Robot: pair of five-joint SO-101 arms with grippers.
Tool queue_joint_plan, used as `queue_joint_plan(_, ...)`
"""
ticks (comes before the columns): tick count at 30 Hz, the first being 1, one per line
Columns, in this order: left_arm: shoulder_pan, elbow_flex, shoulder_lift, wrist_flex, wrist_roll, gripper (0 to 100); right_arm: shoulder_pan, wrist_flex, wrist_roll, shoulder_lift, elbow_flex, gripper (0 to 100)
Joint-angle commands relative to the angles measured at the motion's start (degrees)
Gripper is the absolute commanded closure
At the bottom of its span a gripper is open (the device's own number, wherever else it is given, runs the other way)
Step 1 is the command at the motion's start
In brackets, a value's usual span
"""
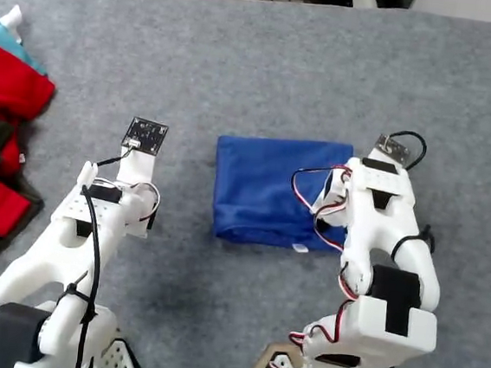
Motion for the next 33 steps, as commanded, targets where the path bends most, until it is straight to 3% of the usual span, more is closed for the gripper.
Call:
queue_joint_plan(1, -0.2, -0.1, -1.5, -0.8, 0.1, 97, -0.7, -1.2, -0.4, 3.3, 0.1, 91.7)
queue_joint_plan(16, -0.3, 0.0, -1.5, -0.8, 0.1, 97, -0.6, 20.6, 0.1, 3.3, -15.4, 91.4)
queue_joint_plan(23, -0.3, 0.0, -1.5, -0.8, 0.1, 97, -2.9, 20.0, 0.0, 3.9, -16.0, 91.4)
queue_joint_plan(33, -0.3, 0.0, -1.5, -0.8, 0.1, 97, -4.1, 10.6, 1.5, 14.7, -15.4, 91.8)
